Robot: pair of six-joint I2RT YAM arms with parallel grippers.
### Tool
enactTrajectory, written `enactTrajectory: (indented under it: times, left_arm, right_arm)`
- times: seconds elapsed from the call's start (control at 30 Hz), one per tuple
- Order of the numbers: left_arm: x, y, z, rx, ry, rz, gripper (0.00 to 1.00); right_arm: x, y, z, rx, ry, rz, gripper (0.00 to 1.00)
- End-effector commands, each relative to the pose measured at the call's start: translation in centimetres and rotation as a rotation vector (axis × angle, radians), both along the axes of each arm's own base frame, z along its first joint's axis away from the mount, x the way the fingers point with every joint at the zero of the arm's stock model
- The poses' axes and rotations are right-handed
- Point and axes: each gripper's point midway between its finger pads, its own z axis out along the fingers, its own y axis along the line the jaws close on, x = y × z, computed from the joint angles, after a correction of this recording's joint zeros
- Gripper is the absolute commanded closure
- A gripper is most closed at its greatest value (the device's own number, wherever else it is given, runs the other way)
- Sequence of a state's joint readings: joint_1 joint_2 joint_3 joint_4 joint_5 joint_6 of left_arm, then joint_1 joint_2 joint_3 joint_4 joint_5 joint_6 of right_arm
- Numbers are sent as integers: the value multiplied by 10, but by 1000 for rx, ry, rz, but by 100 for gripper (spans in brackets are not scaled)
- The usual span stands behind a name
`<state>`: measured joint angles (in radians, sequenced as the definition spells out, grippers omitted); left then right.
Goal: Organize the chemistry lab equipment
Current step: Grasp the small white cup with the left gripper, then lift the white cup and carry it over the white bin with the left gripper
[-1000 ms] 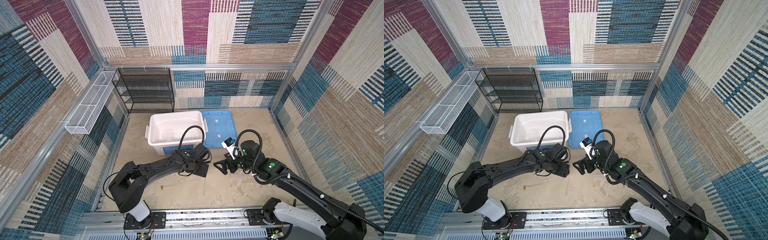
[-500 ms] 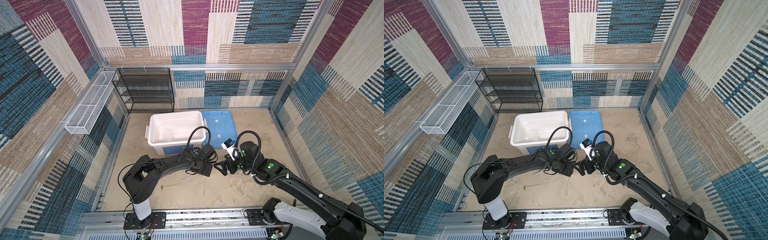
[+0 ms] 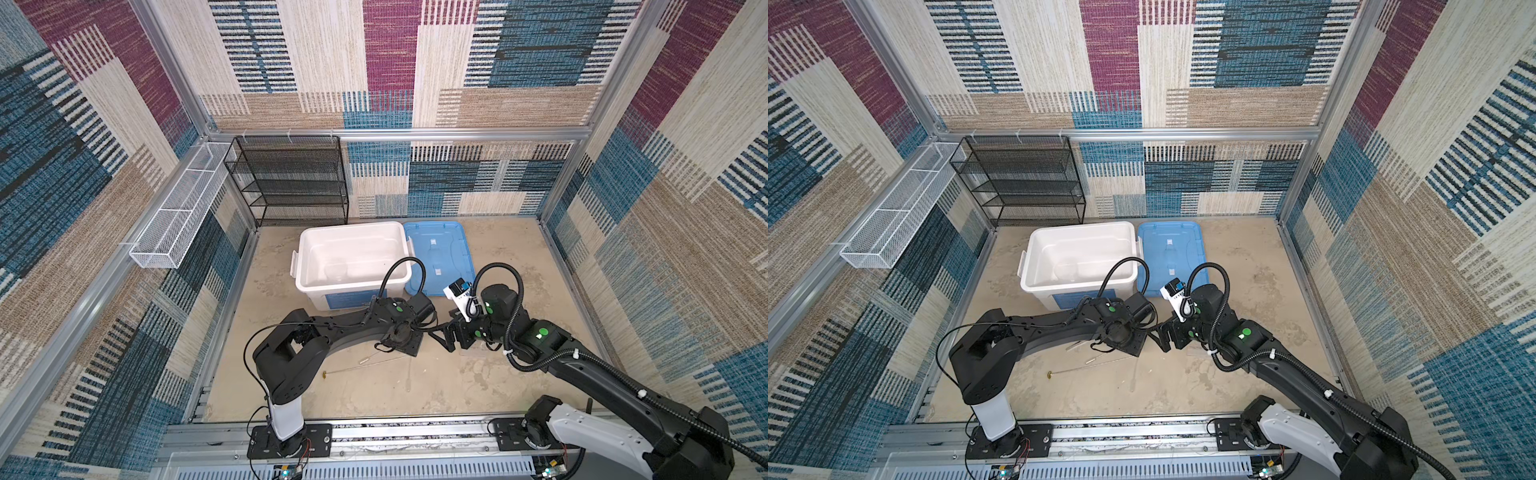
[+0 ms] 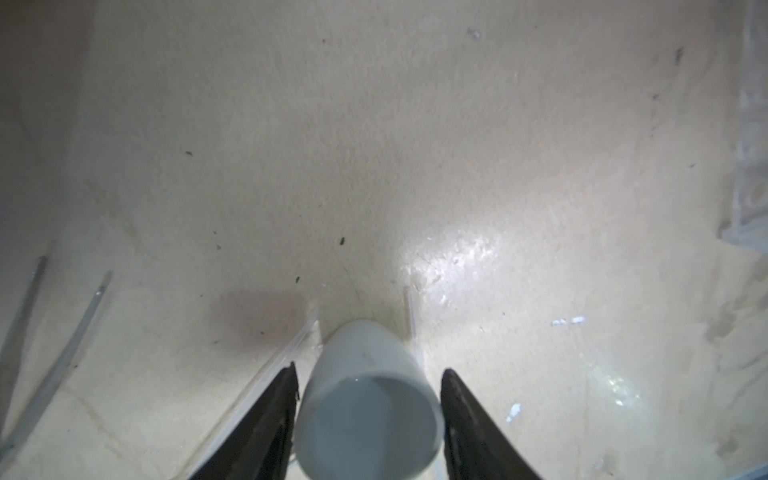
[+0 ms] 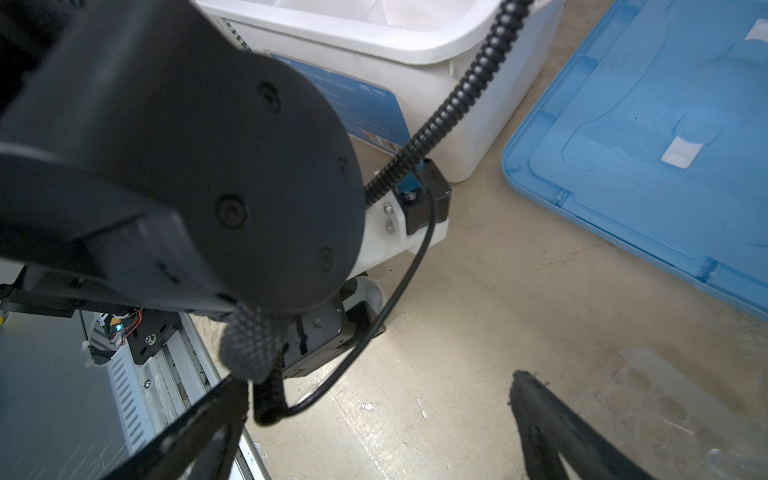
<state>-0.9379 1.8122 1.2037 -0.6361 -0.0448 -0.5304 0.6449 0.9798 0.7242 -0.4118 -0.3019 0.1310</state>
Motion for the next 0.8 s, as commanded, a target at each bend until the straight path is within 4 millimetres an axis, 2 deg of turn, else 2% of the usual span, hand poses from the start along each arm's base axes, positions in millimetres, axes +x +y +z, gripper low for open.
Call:
enactTrajectory:
  times: [0.0, 0.03, 0.27, 0.47, 0.6, 0.77]
  left_arm:
    - [0, 5, -2, 24, -1, 22, 45]
    - [0, 5, -3, 25, 1, 23, 49]
    - [1, 5, -4, 29, -1, 18, 50]
    - [0, 4, -3, 26, 1, 17, 55]
    - [1, 4, 1, 16, -7, 18, 60]
    - [2, 2, 11, -4, -17, 19, 61]
  right_arm:
    - [6, 1, 4, 13, -26, -16, 0]
    - [6, 1, 4, 13, -27, -15, 0]
    - [5, 1, 0, 13, -24, -13, 0]
    - [5, 1, 0, 12, -27, -13, 0]
    - [5, 1, 0, 13, -26, -14, 0]
    - [5, 0, 2, 17, -35, -18, 0]
